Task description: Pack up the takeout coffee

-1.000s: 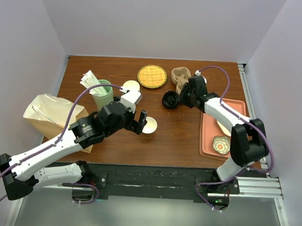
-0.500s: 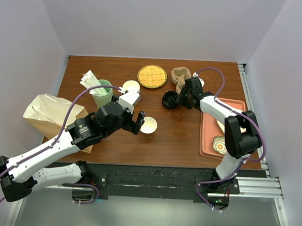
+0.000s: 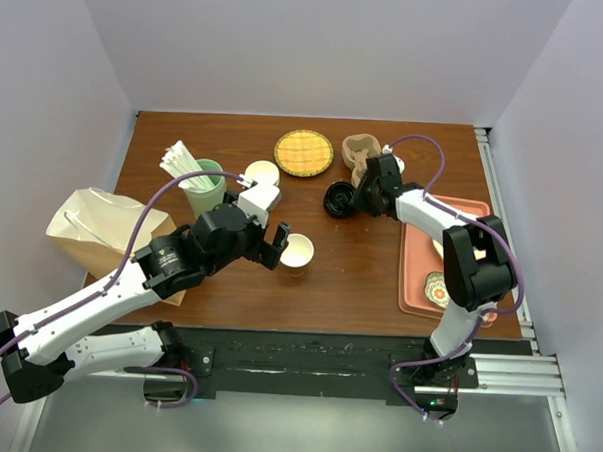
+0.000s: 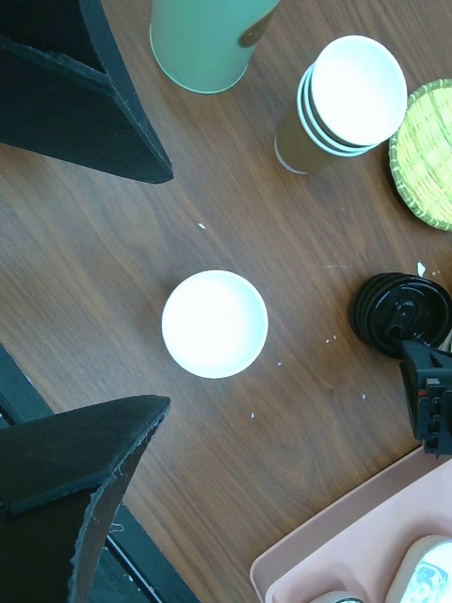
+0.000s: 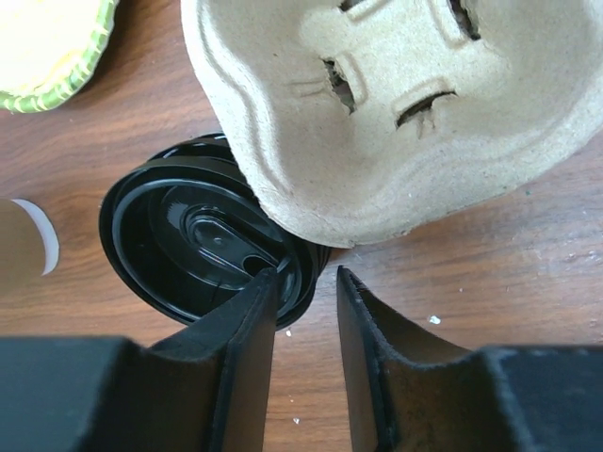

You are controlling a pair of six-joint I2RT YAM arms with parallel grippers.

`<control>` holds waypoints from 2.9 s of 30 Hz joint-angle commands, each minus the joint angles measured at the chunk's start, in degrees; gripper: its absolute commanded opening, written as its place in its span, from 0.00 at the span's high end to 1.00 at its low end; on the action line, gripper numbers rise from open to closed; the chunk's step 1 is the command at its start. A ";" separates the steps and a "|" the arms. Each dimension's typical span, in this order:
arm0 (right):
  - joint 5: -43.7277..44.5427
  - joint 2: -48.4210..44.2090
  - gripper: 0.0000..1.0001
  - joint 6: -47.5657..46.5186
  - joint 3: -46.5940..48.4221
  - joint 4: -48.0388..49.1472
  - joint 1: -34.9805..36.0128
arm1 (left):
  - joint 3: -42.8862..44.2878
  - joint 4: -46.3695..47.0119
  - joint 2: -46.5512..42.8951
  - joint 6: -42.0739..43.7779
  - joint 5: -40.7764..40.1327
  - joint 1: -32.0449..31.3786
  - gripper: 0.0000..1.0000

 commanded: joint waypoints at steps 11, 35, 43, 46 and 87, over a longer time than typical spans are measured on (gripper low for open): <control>0.99 1.32 0.69 1.74 3.71 0.94 0.17 | 2.51 0.64 -0.99 0.77 -0.88 0.12 0.00; -1.47 -2.27 0.87 2.98 6.08 -2.40 0.17 | 2.34 1.69 1.38 0.69 1.68 0.12 0.00; -3.40 -4.82 0.87 1.31 5.90 -5.03 0.25 | 8.48 -1.99 7.08 -3.09 2.02 0.21 0.00; -4.11 -6.40 0.87 -0.18 6.00 -6.70 0.17 | 12.09 -4.28 9.89 -4.59 3.42 1.26 0.02; -18.96 -32.78 0.88 -14.60 1.42 -14.53 10.62 | 23.08 -0.06 21.41 -5.21 25.66 11.81 0.53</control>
